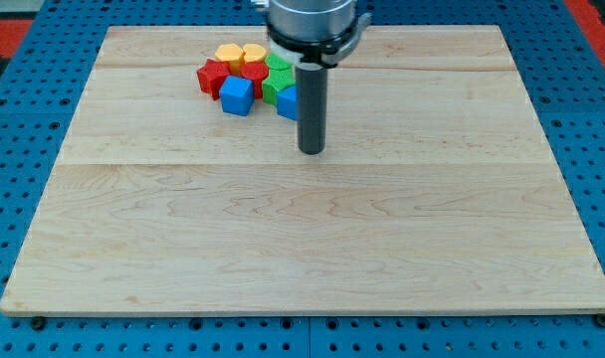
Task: Separate the blue triangle from the group of blocks
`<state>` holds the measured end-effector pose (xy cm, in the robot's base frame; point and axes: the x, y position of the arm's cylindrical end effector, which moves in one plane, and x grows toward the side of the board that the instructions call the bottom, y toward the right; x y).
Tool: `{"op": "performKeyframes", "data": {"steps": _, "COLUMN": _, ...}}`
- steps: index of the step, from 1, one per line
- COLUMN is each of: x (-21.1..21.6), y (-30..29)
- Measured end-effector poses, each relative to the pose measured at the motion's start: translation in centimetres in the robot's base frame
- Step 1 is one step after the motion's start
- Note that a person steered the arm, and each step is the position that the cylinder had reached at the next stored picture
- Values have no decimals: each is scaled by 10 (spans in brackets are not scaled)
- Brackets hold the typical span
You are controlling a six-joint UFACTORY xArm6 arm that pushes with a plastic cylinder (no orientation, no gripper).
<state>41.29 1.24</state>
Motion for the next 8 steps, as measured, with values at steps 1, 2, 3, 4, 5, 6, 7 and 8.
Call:
{"op": "performKeyframes", "data": {"steps": 1, "x": -12, "y": -2}}
{"op": "performKeyframes", "data": {"steps": 2, "x": -21, "y": -7}}
{"op": "performKeyframes", "data": {"steps": 3, "x": -43, "y": 16}}
{"op": "performKeyframes", "data": {"steps": 4, "x": -77, "y": 38}}
{"op": "performKeyframes", "data": {"steps": 5, "x": -93, "y": 3}}
{"op": "performKeyframes", "data": {"steps": 6, "x": -91, "y": -33}}
{"op": "performKeyframes", "data": {"steps": 7, "x": -78, "y": -36}}
{"op": "performKeyframes", "data": {"steps": 8, "x": -78, "y": -33}}
